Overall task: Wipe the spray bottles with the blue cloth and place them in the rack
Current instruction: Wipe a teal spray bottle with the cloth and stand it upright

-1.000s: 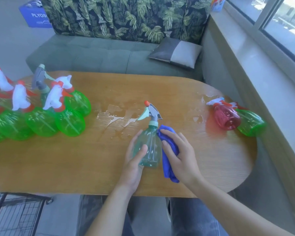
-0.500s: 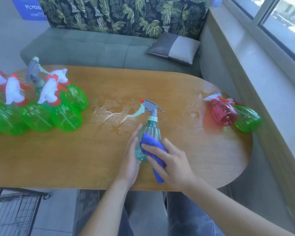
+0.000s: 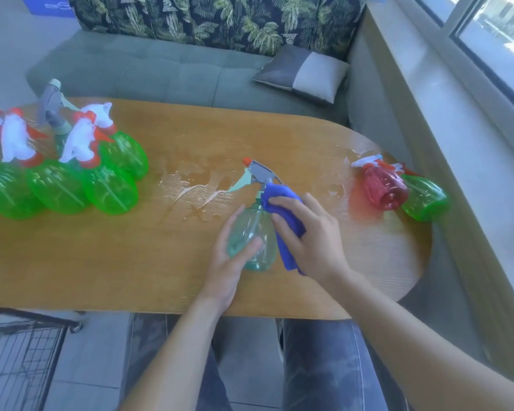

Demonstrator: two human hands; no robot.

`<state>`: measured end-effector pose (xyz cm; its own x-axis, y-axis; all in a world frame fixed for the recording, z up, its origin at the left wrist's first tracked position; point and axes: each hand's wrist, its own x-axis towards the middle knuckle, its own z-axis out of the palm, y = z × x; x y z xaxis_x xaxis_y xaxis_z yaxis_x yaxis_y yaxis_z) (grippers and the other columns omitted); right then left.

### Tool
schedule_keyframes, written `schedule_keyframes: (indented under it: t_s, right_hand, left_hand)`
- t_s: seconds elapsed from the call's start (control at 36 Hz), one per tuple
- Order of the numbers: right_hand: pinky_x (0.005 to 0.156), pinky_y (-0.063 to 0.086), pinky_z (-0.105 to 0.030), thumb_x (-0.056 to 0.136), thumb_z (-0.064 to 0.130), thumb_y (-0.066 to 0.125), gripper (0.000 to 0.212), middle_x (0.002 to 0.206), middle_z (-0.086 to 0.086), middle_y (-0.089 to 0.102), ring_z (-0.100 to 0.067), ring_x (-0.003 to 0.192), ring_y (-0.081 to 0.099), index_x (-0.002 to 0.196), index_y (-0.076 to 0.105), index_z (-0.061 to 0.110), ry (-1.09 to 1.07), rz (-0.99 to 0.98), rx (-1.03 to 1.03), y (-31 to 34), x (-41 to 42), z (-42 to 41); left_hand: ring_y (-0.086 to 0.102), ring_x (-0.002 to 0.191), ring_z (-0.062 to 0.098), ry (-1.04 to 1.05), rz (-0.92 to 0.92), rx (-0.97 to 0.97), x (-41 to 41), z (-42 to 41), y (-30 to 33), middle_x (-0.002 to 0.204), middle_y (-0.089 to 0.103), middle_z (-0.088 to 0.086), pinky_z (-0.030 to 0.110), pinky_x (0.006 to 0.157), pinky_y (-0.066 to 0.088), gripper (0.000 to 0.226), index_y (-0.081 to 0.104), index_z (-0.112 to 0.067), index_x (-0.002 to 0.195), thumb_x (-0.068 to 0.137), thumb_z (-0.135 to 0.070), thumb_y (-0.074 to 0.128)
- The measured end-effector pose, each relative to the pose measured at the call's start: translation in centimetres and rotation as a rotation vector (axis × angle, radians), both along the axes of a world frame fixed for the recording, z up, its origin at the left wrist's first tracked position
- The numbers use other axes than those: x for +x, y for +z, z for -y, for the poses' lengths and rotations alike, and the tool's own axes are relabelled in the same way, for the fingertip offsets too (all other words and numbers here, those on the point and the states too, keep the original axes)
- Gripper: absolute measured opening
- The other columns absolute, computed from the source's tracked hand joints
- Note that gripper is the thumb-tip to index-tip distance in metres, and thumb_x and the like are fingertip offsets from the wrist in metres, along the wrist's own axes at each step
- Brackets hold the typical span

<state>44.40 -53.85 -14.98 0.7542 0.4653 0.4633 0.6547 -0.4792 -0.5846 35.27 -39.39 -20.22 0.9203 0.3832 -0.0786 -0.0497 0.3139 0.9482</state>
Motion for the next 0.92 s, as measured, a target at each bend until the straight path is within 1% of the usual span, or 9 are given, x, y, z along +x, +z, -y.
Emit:
schedule_keyframes:
  t_s: [0.17, 0.28, 0.36, 0.42, 0.5, 0.67, 0.75, 0.81, 0.92]
  right_hand:
    - [0.06, 0.051, -0.033, 0.099, 0.043, 0.065, 0.022, 0.092, 0.014, 0.051, -0.007, 0.072, 0.047, 0.116, 0.076, 0.034, 0.067, 0.109, -0.162, 0.7, 2.3, -0.4]
    - [0.059, 0.052, -0.036, 0.097, 0.039, 0.07, 0.019, 0.089, 0.011, 0.055, -0.015, 0.071, 0.056, 0.113, 0.078, 0.032, -0.038, 0.135, -0.154, 1.5, 4.1, -0.5]
    - [0.057, 0.049, -0.035, 0.095, 0.036, 0.073, 0.017, 0.082, 0.013, 0.048, -0.015, 0.067, 0.052, 0.11, 0.079, 0.031, -0.094, 0.13, -0.154, 2.0, 5.0, -0.9]
    - [0.057, 0.048, -0.032, 0.094, 0.036, 0.074, 0.017, 0.082, 0.015, 0.047, -0.012, 0.066, 0.05, 0.109, 0.08, 0.03, -0.026, 0.144, -0.163, 2.1, 4.6, -1.2]
    - [0.058, 0.052, -0.034, 0.094, 0.037, 0.075, 0.018, 0.087, 0.01, 0.059, -0.014, 0.069, 0.057, 0.11, 0.08, 0.03, 0.075, 0.167, -0.21, 2.1, 4.3, -1.2]
    - [0.056, 0.047, -0.031, 0.094, 0.037, 0.074, 0.015, 0.08, 0.01, 0.055, -0.012, 0.068, 0.049, 0.105, 0.08, 0.029, -0.086, 0.174, -0.191, 2.3, 5.9, -1.4]
    - [0.057, 0.045, -0.028, 0.094, 0.036, 0.074, 0.015, 0.085, 0.009, 0.06, -0.013, 0.069, 0.054, 0.107, 0.08, 0.03, -0.015, 0.186, -0.226, 2.3, 5.2, -1.8]
    - [0.058, 0.046, -0.027, 0.093, 0.036, 0.076, 0.015, 0.088, 0.009, 0.063, -0.014, 0.072, 0.059, 0.107, 0.08, 0.031, 0.017, 0.211, -0.251, 2.3, 4.9, -2.0]
    - [0.057, 0.04, -0.027, 0.094, 0.037, 0.073, 0.016, 0.081, 0.013, 0.052, -0.013, 0.068, 0.051, 0.106, 0.08, 0.031, -0.103, 0.172, -0.187, 2.6, 5.7, -2.3]
  left_hand:
    - [0.048, 0.152, 0.024, -0.013, 0.002, -0.019, -0.1, 0.0, -0.4, 0.162, 0.053, -0.007, 0.053, 0.115, 0.051, 0.071, 0.062, -0.043, 0.148, 0.081, -0.037, 0.086]
    - [0.051, 0.149, 0.029, -0.045, -0.016, 0.003, -0.1, -0.1, -0.4, 0.161, 0.055, -0.003, 0.061, 0.118, 0.048, 0.071, 0.061, -0.044, 0.149, 0.082, -0.039, 0.085]
    - [0.049, 0.151, 0.026, -0.057, -0.025, 0.019, -0.1, -0.2, -0.3, 0.162, 0.054, -0.006, 0.061, 0.12, 0.045, 0.074, 0.059, -0.044, 0.151, 0.082, -0.041, 0.086]
    - [0.048, 0.152, 0.026, -0.056, -0.024, 0.016, -0.1, -0.2, -0.3, 0.162, 0.053, -0.007, 0.062, 0.12, 0.044, 0.075, 0.059, -0.043, 0.151, 0.081, -0.042, 0.086]
    - [0.048, 0.152, 0.029, -0.059, -0.024, 0.013, -0.1, -0.3, -0.4, 0.162, 0.054, -0.005, 0.064, 0.121, 0.043, 0.076, 0.058, -0.044, 0.151, 0.081, -0.044, 0.087]
    - [0.05, 0.15, 0.017, -0.074, -0.018, 0.042, -0.1, -0.2, -0.3, 0.159, 0.055, -0.012, 0.056, 0.123, 0.042, 0.074, 0.059, -0.047, 0.15, 0.08, -0.045, 0.085]
    - [0.047, 0.15, 0.008, -0.061, -0.011, 0.041, -0.2, -0.2, -0.3, 0.158, 0.055, -0.019, 0.052, 0.125, 0.041, 0.075, 0.059, -0.045, 0.15, 0.079, -0.045, 0.084]
    - [0.047, 0.15, 0.008, -0.06, -0.008, 0.032, -0.2, -0.3, -0.3, 0.158, 0.055, -0.018, 0.053, 0.125, 0.04, 0.075, 0.059, -0.045, 0.15, 0.08, -0.044, 0.085]
    - [0.046, 0.15, 0.005, -0.075, -0.016, 0.068, -0.3, -0.1, -0.1, 0.158, 0.055, -0.022, 0.051, 0.126, 0.039, 0.073, 0.059, -0.05, 0.148, 0.079, -0.047, 0.085]
